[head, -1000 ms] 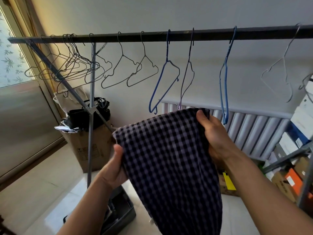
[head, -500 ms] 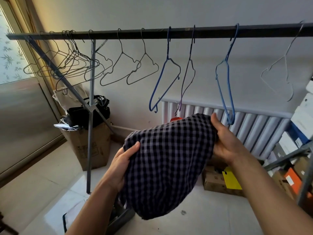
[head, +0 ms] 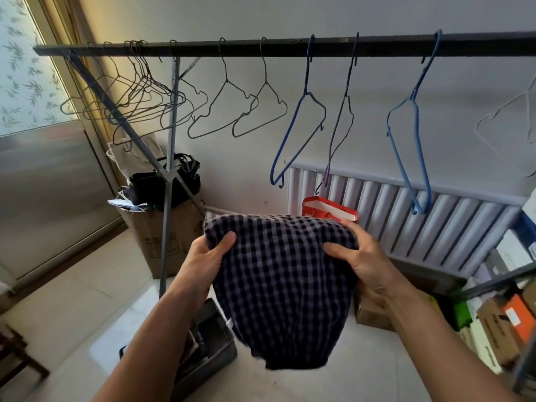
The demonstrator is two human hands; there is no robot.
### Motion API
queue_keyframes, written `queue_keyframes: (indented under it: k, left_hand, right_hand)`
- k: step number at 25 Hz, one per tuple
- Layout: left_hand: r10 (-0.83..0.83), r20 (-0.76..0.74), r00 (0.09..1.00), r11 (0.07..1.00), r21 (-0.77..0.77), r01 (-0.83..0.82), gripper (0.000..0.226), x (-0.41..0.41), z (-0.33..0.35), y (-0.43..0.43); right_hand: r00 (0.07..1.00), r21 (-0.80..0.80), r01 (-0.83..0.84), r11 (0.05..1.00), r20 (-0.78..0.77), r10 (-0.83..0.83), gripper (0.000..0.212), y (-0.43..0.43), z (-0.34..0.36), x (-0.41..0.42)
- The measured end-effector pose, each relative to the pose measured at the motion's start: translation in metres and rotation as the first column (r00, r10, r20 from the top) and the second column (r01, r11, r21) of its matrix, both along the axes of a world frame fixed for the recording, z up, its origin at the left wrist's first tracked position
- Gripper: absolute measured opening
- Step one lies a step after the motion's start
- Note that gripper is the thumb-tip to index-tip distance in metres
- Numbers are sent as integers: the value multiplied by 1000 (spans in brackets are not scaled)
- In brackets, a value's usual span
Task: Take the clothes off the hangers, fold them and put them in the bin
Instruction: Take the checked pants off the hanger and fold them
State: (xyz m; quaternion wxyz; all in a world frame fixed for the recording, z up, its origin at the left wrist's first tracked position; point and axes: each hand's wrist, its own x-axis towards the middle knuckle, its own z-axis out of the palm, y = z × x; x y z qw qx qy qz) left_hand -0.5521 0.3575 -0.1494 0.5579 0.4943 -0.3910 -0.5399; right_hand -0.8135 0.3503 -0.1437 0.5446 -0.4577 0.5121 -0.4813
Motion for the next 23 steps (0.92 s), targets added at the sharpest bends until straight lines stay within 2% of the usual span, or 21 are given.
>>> queue_keyframes:
  k: [2, 5, 8, 10, 14, 16, 18, 20, 22, 23]
  left_hand:
    - [39, 60, 997, 999, -31, -37, 15, 4, -3, -2]
    - [96, 59, 994, 995, -23, -95, 19, 14, -13, -8]
    - [160, 36, 987, 987, 22, -160, 55, 24, -20, -12]
    - [192, 8, 981, 981, 28, -193, 67, 32, -20, -12]
    - [71, -245, 967, 997, -12, -76, 47, 56, -14, -7]
    - [21, -229, 973, 998, -57, -35, 46, 70, -9, -3]
    - [-48, -202, 978, 995, -100, 28, 55, 86, -5, 0]
    - [-97, -62, 993, 990, -110, 90, 72, 106, -2, 1]
    - [-68, 292, 954, 988, -116, 106, 72, 126, 2, 1]
    - [-41, 478, 877, 985, -129, 116, 68, 137, 4, -1]
  right_hand:
    - [999, -31, 21, 999, -30, -22, 85, 0, -1, 9]
    - [997, -99, 62, 993, -33, -65, 79, -1, 0, 22]
    - [997, -142, 72, 987, -7, -74, 60, -2, 3, 32]
    - [998, -140, 63, 988, 41, -58, 47, -2, 4, 43]
    - [992, -128, 96, 987, 100, -83, 33, -9, 5, 69]
    - [988, -129, 102, 986, 125, -86, 25, -12, 8, 82]
    - [988, -128, 74, 989, 142, -55, 29, -13, 11, 95]
    - [997, -153, 11, 988, 78, 1, 41, -12, 13, 103]
    - [988, -186, -83, 979, -146, 56, 51, -13, 14, 113]
    - [955, -185, -151, 971, -282, 95, 53, -12, 14, 120]
